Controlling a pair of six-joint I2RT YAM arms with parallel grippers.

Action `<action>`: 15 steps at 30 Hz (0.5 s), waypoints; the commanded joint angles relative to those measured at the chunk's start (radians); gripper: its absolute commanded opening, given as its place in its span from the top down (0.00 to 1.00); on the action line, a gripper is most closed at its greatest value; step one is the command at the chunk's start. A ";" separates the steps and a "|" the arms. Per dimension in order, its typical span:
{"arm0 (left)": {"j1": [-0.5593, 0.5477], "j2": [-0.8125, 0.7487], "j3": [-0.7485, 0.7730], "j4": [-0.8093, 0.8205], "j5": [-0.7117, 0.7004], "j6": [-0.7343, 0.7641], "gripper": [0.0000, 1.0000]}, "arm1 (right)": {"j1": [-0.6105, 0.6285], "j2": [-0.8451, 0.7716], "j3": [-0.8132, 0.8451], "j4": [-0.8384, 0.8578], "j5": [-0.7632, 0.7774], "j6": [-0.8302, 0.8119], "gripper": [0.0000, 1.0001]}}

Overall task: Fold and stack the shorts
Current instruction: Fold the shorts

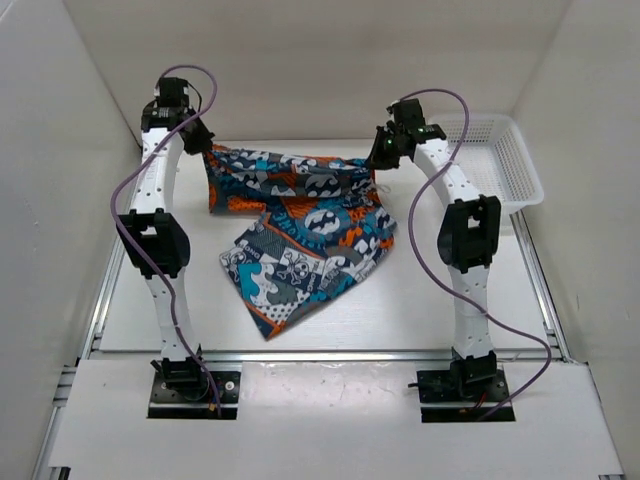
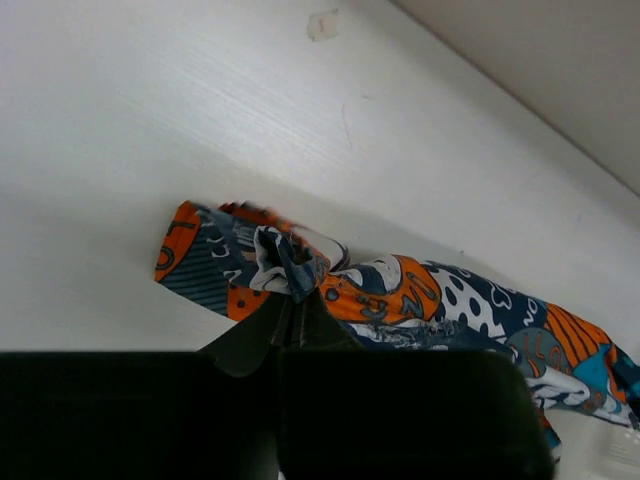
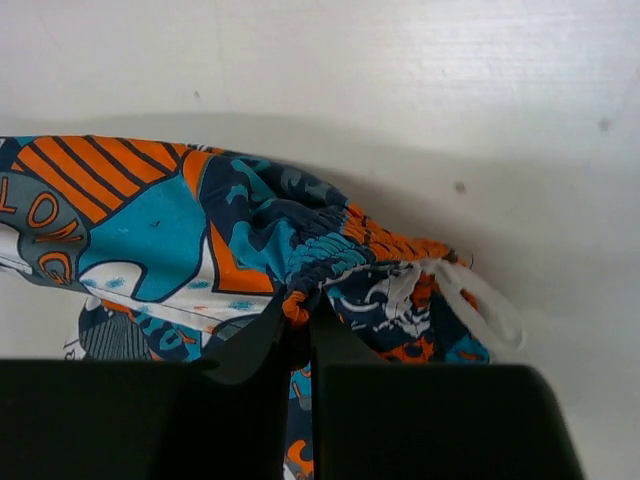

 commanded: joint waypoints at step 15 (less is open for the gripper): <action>-0.054 -0.737 -0.618 0.034 0.041 0.060 0.90 | -0.067 -0.320 -0.274 -0.054 -0.042 -0.053 1.00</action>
